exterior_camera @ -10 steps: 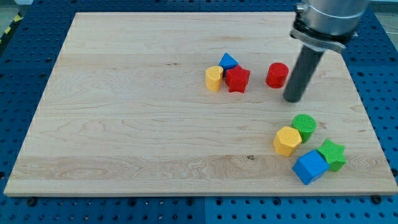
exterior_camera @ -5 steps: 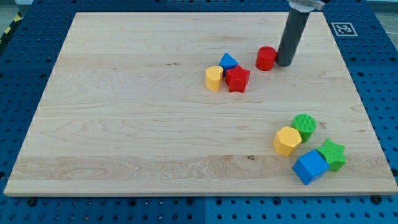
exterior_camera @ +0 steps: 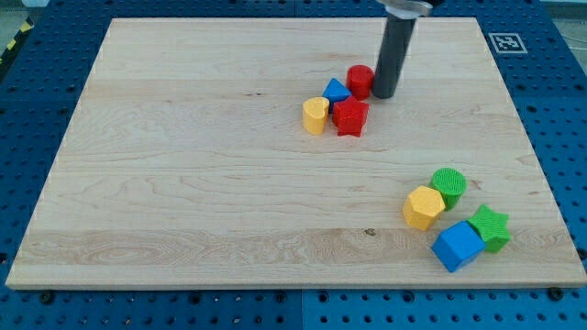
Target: Place the red circle on the top of the blue triangle
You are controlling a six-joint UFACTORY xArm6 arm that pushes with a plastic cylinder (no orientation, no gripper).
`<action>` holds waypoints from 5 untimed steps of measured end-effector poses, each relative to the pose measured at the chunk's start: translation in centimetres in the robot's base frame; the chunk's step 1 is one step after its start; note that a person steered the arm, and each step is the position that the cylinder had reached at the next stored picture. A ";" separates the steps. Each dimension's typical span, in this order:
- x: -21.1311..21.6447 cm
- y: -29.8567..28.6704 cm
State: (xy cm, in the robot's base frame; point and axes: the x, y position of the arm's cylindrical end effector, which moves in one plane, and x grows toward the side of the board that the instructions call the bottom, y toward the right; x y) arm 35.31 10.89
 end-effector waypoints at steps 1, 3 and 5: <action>-2.2 -2.4; -4.6 -2.5; -7.5 -2.5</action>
